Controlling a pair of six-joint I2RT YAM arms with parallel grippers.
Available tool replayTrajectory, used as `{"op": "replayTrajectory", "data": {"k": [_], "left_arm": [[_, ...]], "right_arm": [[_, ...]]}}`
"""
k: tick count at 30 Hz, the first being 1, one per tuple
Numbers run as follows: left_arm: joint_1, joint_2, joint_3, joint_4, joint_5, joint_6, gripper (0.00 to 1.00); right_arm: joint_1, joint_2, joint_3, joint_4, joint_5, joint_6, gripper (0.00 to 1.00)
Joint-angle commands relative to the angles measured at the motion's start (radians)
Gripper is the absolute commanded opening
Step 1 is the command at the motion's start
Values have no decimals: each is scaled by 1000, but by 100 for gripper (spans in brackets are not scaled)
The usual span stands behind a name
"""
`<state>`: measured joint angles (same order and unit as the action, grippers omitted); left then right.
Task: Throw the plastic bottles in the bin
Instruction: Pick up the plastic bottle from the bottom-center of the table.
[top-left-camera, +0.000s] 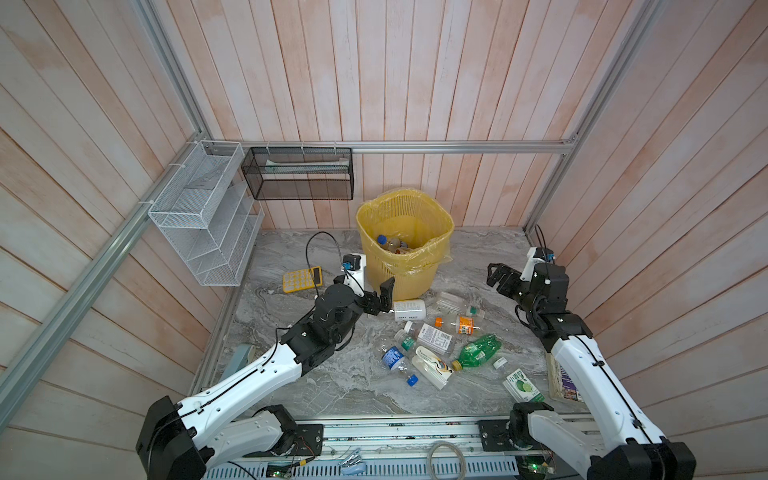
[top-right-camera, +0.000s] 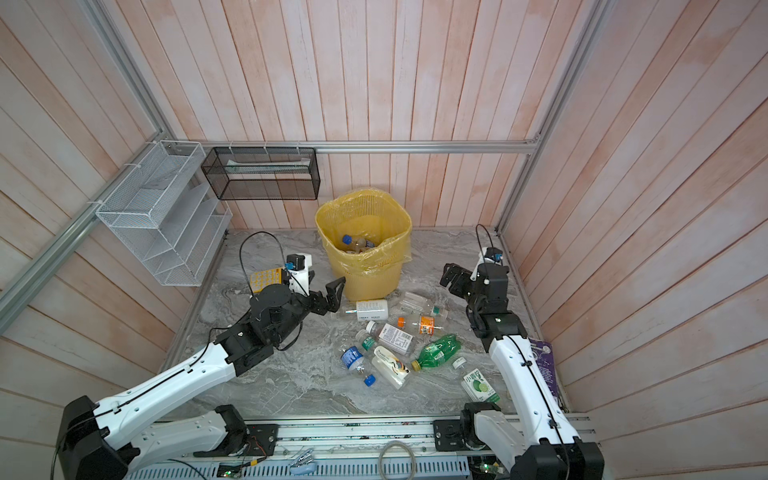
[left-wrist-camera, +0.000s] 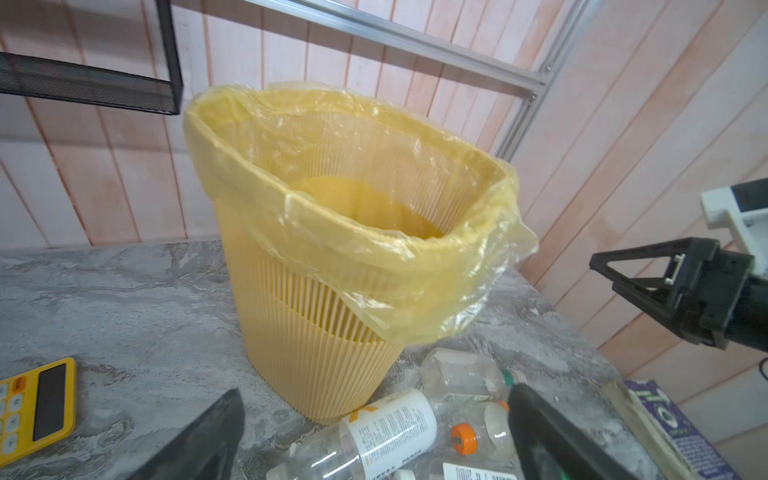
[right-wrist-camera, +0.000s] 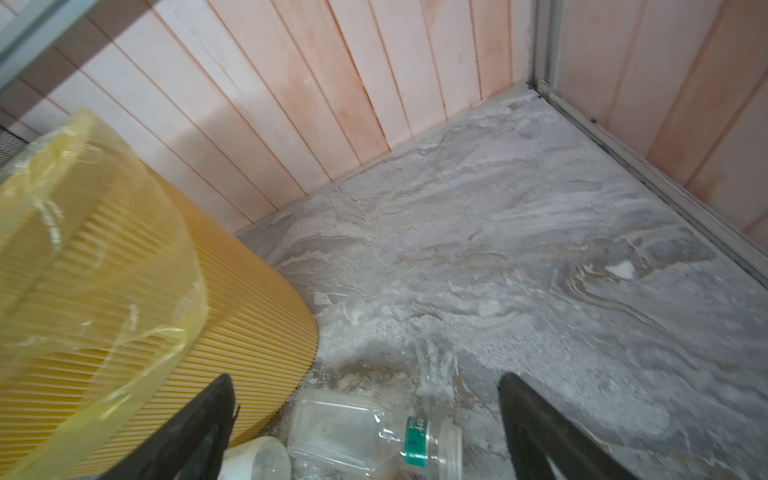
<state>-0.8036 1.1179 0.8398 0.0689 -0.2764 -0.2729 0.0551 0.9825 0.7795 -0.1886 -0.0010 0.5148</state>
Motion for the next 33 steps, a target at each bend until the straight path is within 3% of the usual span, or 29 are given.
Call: {"op": "replayTrajectory", "data": {"k": [1, 8, 12, 17, 21, 25, 29, 33], "left_arm": [[-37, 30, 17, 18, -4, 96, 100], [-139, 82, 29, 11, 20, 228, 100], [-143, 99, 32, 16, 42, 259, 100], [-142, 106, 18, 42, 81, 278, 100], [-143, 131, 37, -2, 181, 321, 100], [-215, 161, 65, -96, 322, 479, 100], [-270, 218, 104, -200, 385, 650, 100], [-289, 273, 147, -275, 474, 734, 98]], "right_arm": [[-28, -51, -66, -85, 51, 101, 99], [-60, -183, -177, -242, 114, 343, 99], [-60, -254, -197, -308, 100, 494, 99], [-60, -266, -168, -393, 103, 576, 99], [-61, -264, -164, -426, 114, 613, 99], [-60, -249, -185, -381, 132, 580, 99], [-60, -222, -183, -358, 149, 536, 99], [-62, -226, -174, -341, 178, 494, 99]]}}
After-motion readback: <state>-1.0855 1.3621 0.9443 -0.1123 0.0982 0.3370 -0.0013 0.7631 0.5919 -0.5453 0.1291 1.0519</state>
